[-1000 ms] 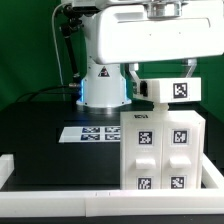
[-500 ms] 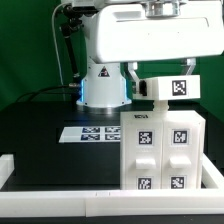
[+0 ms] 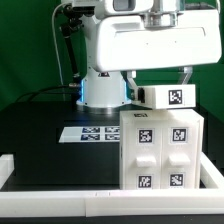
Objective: Assemble cabinet
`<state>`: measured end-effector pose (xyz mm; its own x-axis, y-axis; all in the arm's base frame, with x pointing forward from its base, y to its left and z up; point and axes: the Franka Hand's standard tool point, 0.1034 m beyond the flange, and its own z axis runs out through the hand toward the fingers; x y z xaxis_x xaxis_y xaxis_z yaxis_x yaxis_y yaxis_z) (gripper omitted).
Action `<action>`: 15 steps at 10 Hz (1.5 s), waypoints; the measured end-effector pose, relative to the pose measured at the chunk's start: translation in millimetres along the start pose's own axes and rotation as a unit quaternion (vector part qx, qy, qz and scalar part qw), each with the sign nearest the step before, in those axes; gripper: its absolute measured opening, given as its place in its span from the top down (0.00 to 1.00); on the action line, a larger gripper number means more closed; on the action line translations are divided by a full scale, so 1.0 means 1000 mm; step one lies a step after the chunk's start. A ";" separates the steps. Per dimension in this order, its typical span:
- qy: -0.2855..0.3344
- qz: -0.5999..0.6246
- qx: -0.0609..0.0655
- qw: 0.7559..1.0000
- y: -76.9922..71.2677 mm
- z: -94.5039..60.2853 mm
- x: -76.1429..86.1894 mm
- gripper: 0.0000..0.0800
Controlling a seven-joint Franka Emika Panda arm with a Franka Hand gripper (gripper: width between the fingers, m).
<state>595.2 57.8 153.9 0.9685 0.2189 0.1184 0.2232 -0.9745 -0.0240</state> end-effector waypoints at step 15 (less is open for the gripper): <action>0.012 0.062 0.000 0.998 0.001 0.002 0.009 0.30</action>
Offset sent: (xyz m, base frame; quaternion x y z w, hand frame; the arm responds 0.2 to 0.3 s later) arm 0.0005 0.0021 -0.0126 -0.0018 0.0115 0.0044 0.9999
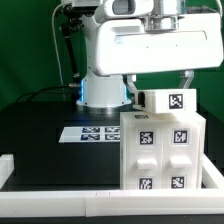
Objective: Assemble cabinet
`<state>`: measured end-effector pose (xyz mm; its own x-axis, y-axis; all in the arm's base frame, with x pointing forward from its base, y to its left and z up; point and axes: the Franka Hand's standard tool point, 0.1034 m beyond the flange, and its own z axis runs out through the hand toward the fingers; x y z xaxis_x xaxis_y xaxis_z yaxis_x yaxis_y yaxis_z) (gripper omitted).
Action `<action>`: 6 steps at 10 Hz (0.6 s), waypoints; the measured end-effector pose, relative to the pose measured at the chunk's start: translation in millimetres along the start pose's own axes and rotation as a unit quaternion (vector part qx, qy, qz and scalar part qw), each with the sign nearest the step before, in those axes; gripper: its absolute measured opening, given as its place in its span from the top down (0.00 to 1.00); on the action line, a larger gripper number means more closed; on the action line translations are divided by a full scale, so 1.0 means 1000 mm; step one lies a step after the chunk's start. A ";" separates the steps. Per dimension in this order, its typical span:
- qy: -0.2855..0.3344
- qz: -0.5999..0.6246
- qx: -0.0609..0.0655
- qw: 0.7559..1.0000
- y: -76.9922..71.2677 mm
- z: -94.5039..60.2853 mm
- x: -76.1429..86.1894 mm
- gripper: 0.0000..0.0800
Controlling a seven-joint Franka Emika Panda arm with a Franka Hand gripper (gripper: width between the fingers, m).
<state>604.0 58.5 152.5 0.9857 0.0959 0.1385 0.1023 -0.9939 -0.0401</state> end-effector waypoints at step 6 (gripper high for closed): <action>0.022 0.320 0.020 0.947 -0.008 0.001 0.001 0.30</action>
Offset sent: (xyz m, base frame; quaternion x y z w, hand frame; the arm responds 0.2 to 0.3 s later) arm -0.0156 0.0001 -0.0050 -0.0075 0.0185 0.3002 0.9537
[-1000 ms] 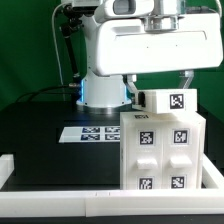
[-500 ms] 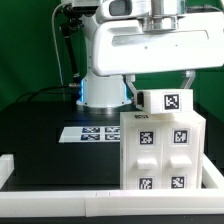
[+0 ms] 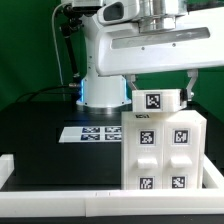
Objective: Assemble cabinet
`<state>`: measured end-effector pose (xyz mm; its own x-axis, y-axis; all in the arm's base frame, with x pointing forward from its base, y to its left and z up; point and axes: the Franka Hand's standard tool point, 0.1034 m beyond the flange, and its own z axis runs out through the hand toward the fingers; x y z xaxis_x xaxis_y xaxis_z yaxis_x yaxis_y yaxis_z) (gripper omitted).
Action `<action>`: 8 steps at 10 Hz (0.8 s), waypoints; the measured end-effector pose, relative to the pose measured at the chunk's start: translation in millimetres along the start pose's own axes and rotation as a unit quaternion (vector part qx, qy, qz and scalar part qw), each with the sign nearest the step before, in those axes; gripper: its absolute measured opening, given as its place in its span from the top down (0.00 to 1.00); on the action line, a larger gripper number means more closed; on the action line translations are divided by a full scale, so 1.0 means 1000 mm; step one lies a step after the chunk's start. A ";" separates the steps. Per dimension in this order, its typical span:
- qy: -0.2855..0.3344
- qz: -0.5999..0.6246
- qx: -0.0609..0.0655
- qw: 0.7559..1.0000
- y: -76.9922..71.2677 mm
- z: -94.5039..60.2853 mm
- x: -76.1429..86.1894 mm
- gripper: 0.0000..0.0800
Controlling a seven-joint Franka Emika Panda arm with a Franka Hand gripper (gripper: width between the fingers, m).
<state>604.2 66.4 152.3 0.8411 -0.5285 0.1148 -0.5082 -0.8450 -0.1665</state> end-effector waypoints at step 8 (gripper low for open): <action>-0.012 0.273 0.023 0.962 -0.007 0.001 -0.006 0.30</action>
Offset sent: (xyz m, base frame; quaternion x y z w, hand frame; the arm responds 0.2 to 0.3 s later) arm 0.0000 0.0000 0.0000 0.0000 0.0000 0.1938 0.9810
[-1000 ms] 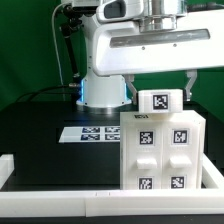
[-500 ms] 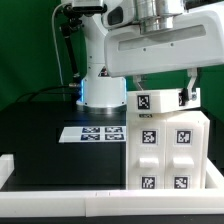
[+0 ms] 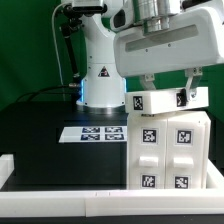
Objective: Assemble cabinet
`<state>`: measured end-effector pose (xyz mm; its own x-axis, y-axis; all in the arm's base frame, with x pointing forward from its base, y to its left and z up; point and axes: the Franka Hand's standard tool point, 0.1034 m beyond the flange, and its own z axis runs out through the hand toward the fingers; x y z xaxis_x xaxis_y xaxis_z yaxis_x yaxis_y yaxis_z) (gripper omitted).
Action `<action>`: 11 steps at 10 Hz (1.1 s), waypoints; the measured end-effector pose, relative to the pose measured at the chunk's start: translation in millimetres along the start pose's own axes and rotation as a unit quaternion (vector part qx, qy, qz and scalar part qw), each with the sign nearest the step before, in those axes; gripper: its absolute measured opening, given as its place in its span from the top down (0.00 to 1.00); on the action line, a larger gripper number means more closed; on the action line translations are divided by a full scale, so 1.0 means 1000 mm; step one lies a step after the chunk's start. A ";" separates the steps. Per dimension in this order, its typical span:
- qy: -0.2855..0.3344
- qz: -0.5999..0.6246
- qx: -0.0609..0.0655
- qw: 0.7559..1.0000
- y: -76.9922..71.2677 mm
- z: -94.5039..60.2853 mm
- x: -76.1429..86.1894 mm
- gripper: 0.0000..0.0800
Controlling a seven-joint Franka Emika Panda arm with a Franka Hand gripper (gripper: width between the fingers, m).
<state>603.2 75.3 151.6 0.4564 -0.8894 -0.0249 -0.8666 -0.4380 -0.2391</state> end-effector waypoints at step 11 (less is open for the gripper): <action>-0.029 0.289 0.016 0.957 -0.006 -0.006 -0.009 0.06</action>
Offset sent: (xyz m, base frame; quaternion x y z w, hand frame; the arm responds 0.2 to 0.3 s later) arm -0.0005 -0.0029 -0.0150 -0.0282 -0.0067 0.2563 0.9662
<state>603.0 84.9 158.7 -0.0857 -0.9727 -0.2157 -0.9716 0.1295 -0.1979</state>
